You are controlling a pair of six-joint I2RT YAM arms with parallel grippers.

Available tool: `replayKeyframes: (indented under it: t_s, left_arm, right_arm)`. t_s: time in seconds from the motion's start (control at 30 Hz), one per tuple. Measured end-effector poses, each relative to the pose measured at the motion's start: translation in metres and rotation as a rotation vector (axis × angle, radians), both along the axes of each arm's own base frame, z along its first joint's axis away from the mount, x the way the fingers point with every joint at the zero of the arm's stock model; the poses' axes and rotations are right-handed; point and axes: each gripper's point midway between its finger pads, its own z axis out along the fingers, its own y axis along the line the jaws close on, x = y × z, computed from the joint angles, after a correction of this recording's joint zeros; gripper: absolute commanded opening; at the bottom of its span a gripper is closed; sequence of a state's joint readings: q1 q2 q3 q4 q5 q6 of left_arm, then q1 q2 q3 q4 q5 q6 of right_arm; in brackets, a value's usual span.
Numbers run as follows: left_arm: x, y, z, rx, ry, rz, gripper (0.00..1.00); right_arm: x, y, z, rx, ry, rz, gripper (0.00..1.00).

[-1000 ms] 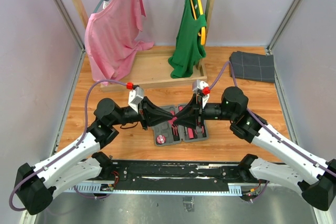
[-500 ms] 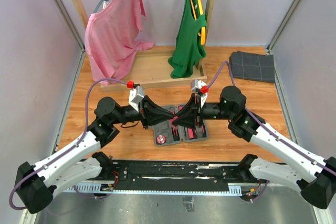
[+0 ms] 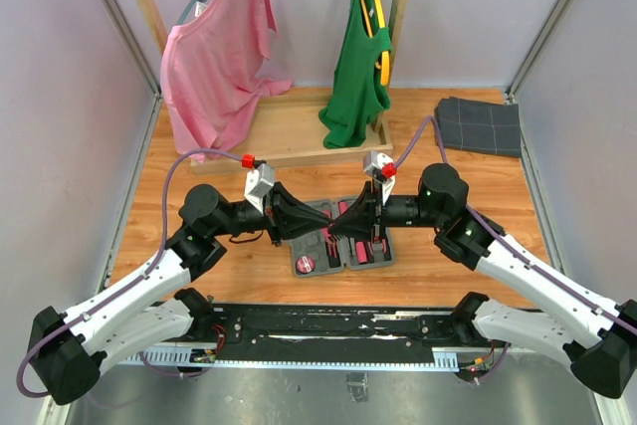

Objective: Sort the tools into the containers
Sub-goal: Place the wrench in the storage box.

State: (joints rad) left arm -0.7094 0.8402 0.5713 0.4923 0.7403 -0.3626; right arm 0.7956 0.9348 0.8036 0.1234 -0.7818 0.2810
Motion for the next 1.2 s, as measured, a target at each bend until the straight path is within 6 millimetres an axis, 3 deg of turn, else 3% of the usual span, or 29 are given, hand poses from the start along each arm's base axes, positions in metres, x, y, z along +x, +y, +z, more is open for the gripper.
replayKeyframes:
  t_s: [0.1,0.27,0.33,0.57,0.8,1.03,1.2]
  left_arm:
    - [0.000,0.000,0.000,0.001,0.002,-0.002,0.19]
    - [0.002,-0.001,-0.002,0.003,0.020,0.004,0.49]
    - [0.003,-0.001,-0.002,0.001,0.030,0.011,0.55]
    - [0.018,0.000,-0.005,0.005,0.083,0.095,0.60]
    - [0.074,0.013,-0.024,0.057,0.245,0.379,0.60]
    - [0.128,0.051,-0.073,0.124,0.463,0.643,0.61]
    - [0.151,0.088,-0.100,0.128,0.570,0.812,0.61]
  right_arm:
    - [0.000,0.000,0.000,0.002,0.002,0.000,0.01]
    - [0.000,0.001,-0.002,0.001,0.003,0.002,0.01]
    - [0.001,0.001,-0.002,0.000,0.002,0.000,0.01]
    - [0.019,-0.005,-0.015,-0.029,-0.021,-0.121,0.01]
    - [0.064,-0.019,-0.061,-0.112,-0.034,-0.386,0.02]
    - [0.124,-0.038,-0.121,-0.293,-0.122,-0.653,0.03]
    - [0.141,-0.041,-0.157,-0.438,-0.204,-0.671,0.02]
